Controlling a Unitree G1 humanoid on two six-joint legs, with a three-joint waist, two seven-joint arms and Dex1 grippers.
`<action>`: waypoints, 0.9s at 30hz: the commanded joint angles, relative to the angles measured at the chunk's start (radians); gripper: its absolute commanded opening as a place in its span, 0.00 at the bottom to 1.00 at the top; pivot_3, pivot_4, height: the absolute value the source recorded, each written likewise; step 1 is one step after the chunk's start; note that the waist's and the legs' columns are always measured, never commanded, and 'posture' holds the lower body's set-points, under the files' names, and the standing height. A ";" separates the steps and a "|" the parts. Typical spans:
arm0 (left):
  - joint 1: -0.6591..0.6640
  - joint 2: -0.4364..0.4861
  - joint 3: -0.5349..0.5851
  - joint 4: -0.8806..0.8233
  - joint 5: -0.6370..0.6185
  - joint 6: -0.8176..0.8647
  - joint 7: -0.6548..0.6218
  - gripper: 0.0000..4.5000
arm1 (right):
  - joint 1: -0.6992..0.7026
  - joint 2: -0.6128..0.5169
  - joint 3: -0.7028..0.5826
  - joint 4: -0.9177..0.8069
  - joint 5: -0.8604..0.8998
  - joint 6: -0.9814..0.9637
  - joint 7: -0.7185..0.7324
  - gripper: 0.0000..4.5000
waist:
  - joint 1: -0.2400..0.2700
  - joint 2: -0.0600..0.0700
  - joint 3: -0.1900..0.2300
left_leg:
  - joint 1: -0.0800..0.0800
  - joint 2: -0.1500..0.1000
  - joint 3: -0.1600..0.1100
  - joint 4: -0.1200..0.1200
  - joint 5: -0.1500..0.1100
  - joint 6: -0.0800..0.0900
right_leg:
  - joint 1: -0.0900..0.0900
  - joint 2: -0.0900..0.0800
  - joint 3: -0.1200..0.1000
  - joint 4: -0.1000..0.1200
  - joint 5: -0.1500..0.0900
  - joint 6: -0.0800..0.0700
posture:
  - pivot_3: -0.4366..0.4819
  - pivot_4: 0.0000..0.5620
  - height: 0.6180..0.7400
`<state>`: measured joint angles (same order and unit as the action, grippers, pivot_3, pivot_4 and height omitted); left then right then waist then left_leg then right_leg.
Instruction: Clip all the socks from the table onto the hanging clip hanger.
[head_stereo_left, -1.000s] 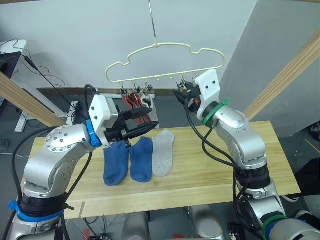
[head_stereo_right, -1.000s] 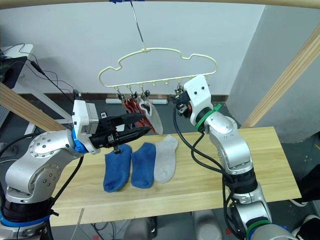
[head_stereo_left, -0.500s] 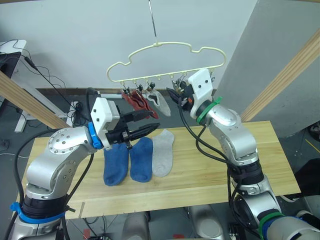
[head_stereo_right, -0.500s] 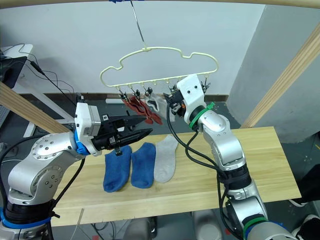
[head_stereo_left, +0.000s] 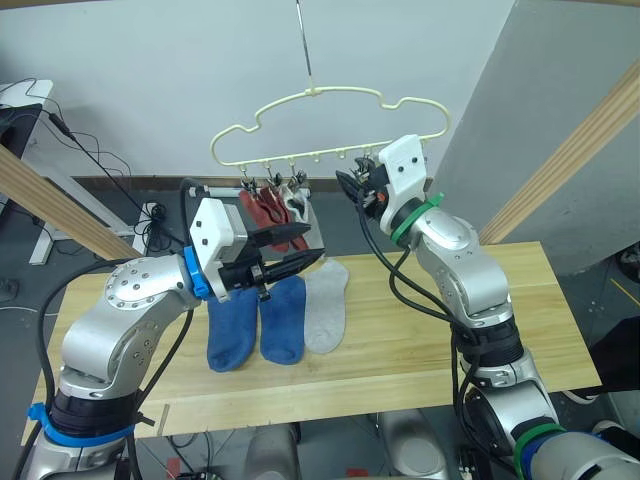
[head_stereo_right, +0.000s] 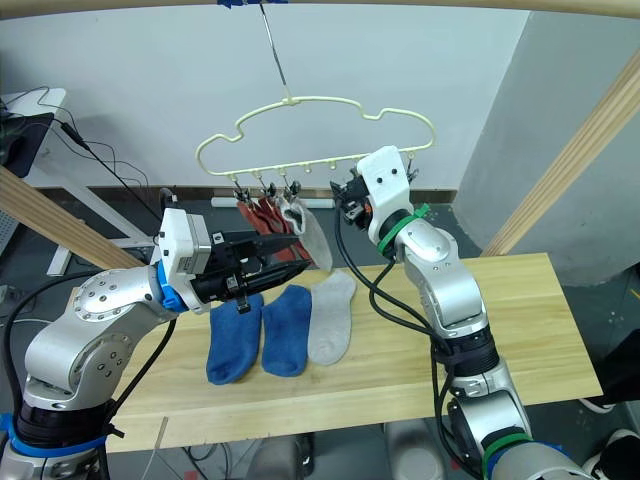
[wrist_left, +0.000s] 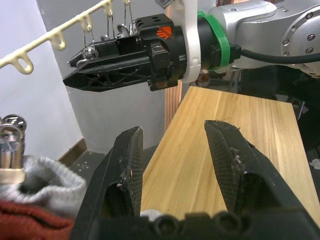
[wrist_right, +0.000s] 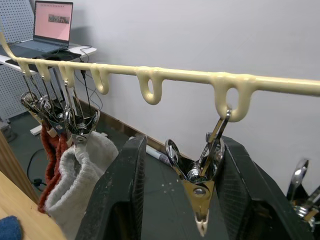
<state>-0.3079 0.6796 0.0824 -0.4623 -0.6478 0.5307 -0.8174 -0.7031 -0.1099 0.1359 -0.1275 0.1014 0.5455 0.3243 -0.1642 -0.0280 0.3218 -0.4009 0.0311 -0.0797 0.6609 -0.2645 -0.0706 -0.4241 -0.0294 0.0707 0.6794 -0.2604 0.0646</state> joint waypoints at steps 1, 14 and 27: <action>-0.005 -0.003 0.003 -0.043 0.000 -0.013 0.004 0.48 | -0.026 0.005 -0.022 -0.022 0.011 -0.023 -0.007 0.44 | 0.000 0.000 0.000 | 0.000 0.000 0.000 0.000 0.000 0.000 | 0.000 0.000 0.000 0.000 0.000 0.000 | 0.26 0.49 0.94; -0.007 -0.009 -0.002 -0.041 0.003 -0.012 0.009 0.48 | -0.031 0.014 -0.029 -0.021 0.010 -0.021 -0.008 0.44 | 0.000 0.000 0.000 | 0.000 0.000 0.000 0.000 0.000 0.000 | 0.000 0.000 0.000 0.000 0.000 0.000 | 0.26 0.49 0.94; 0.022 -0.050 -0.046 -0.030 0.088 -0.026 0.073 0.48 | -0.032 0.016 -0.043 -0.024 0.013 -0.023 -0.015 0.00 | 0.000 0.000 0.000 | 0.000 0.000 0.000 0.000 0.000 0.000 | 0.000 0.000 0.000 0.000 0.000 0.000 | 0.26 0.49 0.94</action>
<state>-0.3005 0.6353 0.0472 -0.4624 -0.5812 0.5279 -0.7574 -0.7201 -0.0995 0.1034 -0.1234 0.1020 0.5452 0.3154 -0.1644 -0.0280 0.3218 -0.4009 0.0310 -0.0797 0.6610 -0.2644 -0.0706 -0.4241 -0.0294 0.0707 0.6795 -0.2604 0.0646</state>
